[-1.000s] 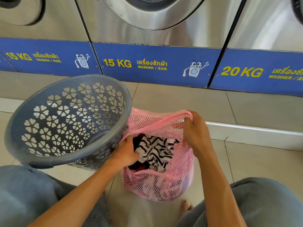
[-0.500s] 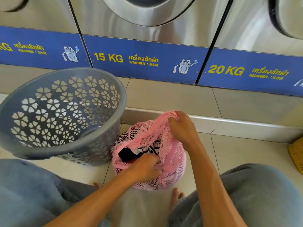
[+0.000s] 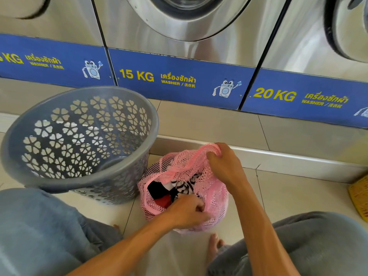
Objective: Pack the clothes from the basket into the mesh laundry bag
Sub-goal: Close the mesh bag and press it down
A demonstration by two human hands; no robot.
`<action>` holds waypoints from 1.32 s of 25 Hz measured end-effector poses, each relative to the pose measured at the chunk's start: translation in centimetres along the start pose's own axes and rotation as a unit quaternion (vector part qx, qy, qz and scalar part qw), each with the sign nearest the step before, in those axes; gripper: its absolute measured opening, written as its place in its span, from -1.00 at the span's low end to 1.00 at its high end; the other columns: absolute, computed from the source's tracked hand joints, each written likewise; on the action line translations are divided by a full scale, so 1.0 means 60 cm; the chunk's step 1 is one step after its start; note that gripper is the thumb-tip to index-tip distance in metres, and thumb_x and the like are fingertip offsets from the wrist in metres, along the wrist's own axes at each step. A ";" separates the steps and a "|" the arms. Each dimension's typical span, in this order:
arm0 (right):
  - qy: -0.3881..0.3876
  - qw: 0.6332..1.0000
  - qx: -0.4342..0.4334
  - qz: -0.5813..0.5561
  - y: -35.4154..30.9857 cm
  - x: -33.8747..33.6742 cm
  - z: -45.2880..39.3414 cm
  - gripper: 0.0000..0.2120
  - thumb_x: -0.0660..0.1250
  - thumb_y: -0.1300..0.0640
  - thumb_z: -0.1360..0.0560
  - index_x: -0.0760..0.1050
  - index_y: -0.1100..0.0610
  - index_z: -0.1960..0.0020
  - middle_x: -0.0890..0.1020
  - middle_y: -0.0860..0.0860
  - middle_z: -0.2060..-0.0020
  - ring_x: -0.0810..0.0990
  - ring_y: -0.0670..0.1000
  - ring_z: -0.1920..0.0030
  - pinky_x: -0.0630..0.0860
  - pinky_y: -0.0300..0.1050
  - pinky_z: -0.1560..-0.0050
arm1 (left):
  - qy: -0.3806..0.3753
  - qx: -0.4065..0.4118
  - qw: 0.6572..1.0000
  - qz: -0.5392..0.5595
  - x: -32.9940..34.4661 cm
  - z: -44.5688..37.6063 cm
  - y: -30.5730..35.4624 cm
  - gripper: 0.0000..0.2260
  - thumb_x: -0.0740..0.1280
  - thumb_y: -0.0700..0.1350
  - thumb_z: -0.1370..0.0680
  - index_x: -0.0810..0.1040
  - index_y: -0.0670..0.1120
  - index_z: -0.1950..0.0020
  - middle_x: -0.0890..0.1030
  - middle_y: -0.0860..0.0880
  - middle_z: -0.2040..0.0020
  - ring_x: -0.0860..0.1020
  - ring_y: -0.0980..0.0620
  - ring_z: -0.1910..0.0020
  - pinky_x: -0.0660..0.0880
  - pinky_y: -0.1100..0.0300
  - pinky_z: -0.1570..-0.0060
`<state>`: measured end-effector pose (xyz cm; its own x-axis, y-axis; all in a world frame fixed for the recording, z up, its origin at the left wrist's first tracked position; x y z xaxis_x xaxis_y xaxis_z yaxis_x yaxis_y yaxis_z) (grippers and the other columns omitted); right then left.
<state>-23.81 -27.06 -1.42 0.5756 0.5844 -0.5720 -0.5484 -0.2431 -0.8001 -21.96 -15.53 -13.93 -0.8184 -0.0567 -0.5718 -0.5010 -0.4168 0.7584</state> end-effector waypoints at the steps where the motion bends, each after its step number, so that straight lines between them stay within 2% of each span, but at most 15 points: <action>1: 0.002 1.000 -0.004 -0.003 -0.001 -0.002 0.000 -0.58 0.21 0.07 -0.61 0.34 0.05 -0.46 0.54 0.10 -0.32 0.51 0.09 -0.14 0.42 -0.05 -0.08 | 0.019 -0.003 0.999 0.035 -0.020 -0.001 0.002 -0.61 0.40 0.13 -0.50 0.45 -0.10 0.37 0.39 0.02 0.44 0.31 0.13 0.48 0.31 0.29 0.43; 2: -0.002 1.000 -0.010 -0.003 -0.002 -0.001 0.001 -0.56 0.22 0.04 -0.62 0.31 0.04 -0.48 0.53 0.10 -0.34 0.50 0.07 -0.13 0.42 -0.05 -0.09 | 0.040 -0.005 0.997 0.065 -0.043 0.000 0.007 -0.61 0.40 0.11 -0.52 0.45 -0.12 0.36 0.38 0.03 0.46 0.30 0.15 0.51 0.29 0.33 0.46; 4: -0.035 0.999 -0.030 0.018 -0.006 0.011 0.004 -0.47 0.20 -0.04 -0.64 0.18 0.01 -0.57 0.43 0.08 -0.46 0.49 0.12 -0.31 0.40 -0.01 -0.21 | 0.070 -0.009 0.993 0.100 -0.079 0.001 0.011 -0.63 0.40 0.09 -0.54 0.43 -0.08 0.36 0.34 0.08 0.50 0.29 0.17 0.54 0.27 0.38 0.48; 6: -0.085 0.994 -0.057 0.047 -0.013 0.033 0.010 -0.40 0.16 -0.08 -0.66 0.03 -0.03 -0.62 0.29 0.03 -0.56 0.37 0.13 -0.48 0.31 0.03 -0.38 | 0.087 -0.021 0.989 0.119 -0.102 0.000 0.011 -0.62 0.37 0.10 -0.56 0.47 -0.13 0.32 0.38 0.04 0.46 0.35 0.12 0.49 0.32 0.31 0.41; 9: -0.099 0.990 -0.054 0.080 0.004 0.046 0.008 -0.39 0.16 -0.08 -0.66 0.00 -0.04 -0.63 0.26 0.02 -0.57 0.33 0.16 -0.51 0.29 0.11 -0.43 | 0.110 -0.036 0.986 0.119 -0.124 -0.006 0.000 -0.64 0.34 0.05 -0.59 0.53 -0.21 0.23 0.42 0.01 0.41 0.36 0.13 0.48 0.31 0.23 0.38; 11: -0.055 0.990 -0.031 0.126 0.031 0.029 -0.001 -0.52 0.17 -0.05 -0.65 0.27 0.04 -0.53 0.47 0.09 -0.44 0.48 0.21 -0.37 0.40 0.14 -0.33 | 0.118 -0.047 0.983 0.134 -0.131 -0.010 -0.014 -0.72 0.37 0.01 -0.58 0.61 -0.19 0.16 0.53 0.04 0.35 0.48 0.12 0.38 0.41 0.21 0.29; 12: -0.035 0.986 -0.025 0.162 0.043 0.019 -0.005 -0.66 0.17 -0.03 -0.63 0.46 0.10 -0.33 0.62 0.12 -0.24 0.59 0.22 -0.21 0.49 0.13 -0.23 | 0.120 -0.048 0.982 0.137 -0.133 -0.011 -0.017 -0.78 0.39 -0.01 -0.57 0.64 -0.16 0.11 0.60 0.04 0.29 0.55 0.09 0.29 0.48 0.19 0.22; 13: -0.030 0.980 -0.021 0.198 0.052 0.015 -0.006 -0.73 0.17 0.00 -0.60 0.55 0.15 -0.08 0.69 0.12 -0.02 0.65 0.20 -0.02 0.59 0.12 -0.11 | 0.120 -0.048 0.982 0.135 -0.131 -0.013 -0.019 -0.81 0.41 -0.02 -0.56 0.65 -0.14 0.07 0.65 0.03 0.23 0.60 0.07 0.22 0.53 0.16 0.17; 14: -0.042 0.973 -0.021 0.227 0.059 0.018 -0.006 -0.71 0.17 0.02 -0.57 0.56 0.19 0.09 0.71 0.10 0.15 0.67 0.15 0.13 0.63 0.09 0.01 | 0.118 -0.046 0.984 0.127 -0.128 -0.013 -0.017 -0.84 0.42 -0.03 -0.55 0.66 -0.12 0.06 0.66 0.03 0.20 0.61 0.06 0.19 0.55 0.15 0.15; 16: -0.073 0.962 -0.026 0.260 0.068 0.038 0.000 -0.69 0.19 0.06 -0.54 0.59 0.22 0.21 0.68 0.08 0.32 0.65 0.09 0.27 0.63 0.01 0.13 | 0.109 -0.038 0.987 0.108 -0.120 -0.013 -0.006 -0.88 0.44 -0.05 -0.54 0.66 -0.10 0.08 0.66 0.03 0.21 0.60 0.07 0.22 0.57 0.14 0.15; 20: -0.102 0.973 -0.045 0.204 0.066 0.076 0.013 -0.71 0.28 0.09 -0.51 0.64 0.20 0.27 0.69 0.10 0.34 0.65 0.12 0.26 0.55 -0.08 0.22 | 0.113 -0.020 0.992 0.043 -0.122 -0.008 0.006 -0.84 0.40 -0.04 -0.56 0.64 -0.05 0.19 0.60 0.02 0.32 0.49 0.13 0.38 0.47 0.17 0.27; 24: -0.070 0.985 -0.017 0.155 0.077 0.072 0.007 -0.78 0.33 0.13 -0.51 0.65 0.15 0.27 0.69 0.01 0.34 0.64 0.03 0.23 0.46 -0.19 0.29 | 0.127 -0.021 0.991 0.043 -0.136 -0.001 0.000 -0.86 0.39 -0.07 -0.56 0.71 -0.05 0.14 0.62 0.14 0.33 0.52 0.25 0.36 0.47 0.23 0.18; 26: -0.064 0.988 -0.011 0.139 0.080 0.074 0.007 -0.78 0.34 0.13 -0.52 0.62 0.14 0.27 0.66 -0.02 0.35 0.62 0.02 0.23 0.42 -0.20 0.31 | 0.111 -0.013 0.992 0.054 -0.131 -0.001 0.004 -0.82 0.42 0.02 -0.52 0.72 -0.05 0.15 0.66 0.07 0.35 0.55 0.20 0.37 0.53 0.18 0.19; 29: -0.044 0.990 -0.011 0.132 0.081 0.070 0.009 -0.76 0.34 0.13 -0.53 0.52 0.09 0.31 0.58 -0.05 0.40 0.57 0.02 0.27 0.40 -0.17 0.31 | 0.112 -0.012 0.992 0.048 -0.119 -0.001 0.007 -0.62 0.47 0.23 -0.39 0.69 -0.11 0.22 0.70 -0.10 0.29 0.65 -0.04 0.33 0.61 0.05 0.21; 33: -0.039 0.992 -0.006 0.118 0.082 0.064 0.012 -0.77 0.31 0.12 -0.55 0.58 0.20 0.23 0.68 0.08 0.34 0.65 0.12 0.23 0.54 -0.05 0.20 | 0.167 -0.022 0.986 -0.007 -0.127 -0.006 0.003 -0.75 0.47 0.12 -0.45 0.69 -0.05 0.21 0.69 0.01 0.32 0.67 0.00 0.30 0.63 -0.06 0.19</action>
<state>-24.73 -25.45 -7.43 0.3823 0.5686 -0.7284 -0.6552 -0.3891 -0.6476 -15.71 -15.50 -9.50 -0.6691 -0.3437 -0.6589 -0.4932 -0.4579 0.7397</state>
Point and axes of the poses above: each hand's wrist, its own z-axis away from the middle knuckle, its own x-axis out of the palm, y = z × x, the point moved 10 cm from there along -z, towards the middle knuckle
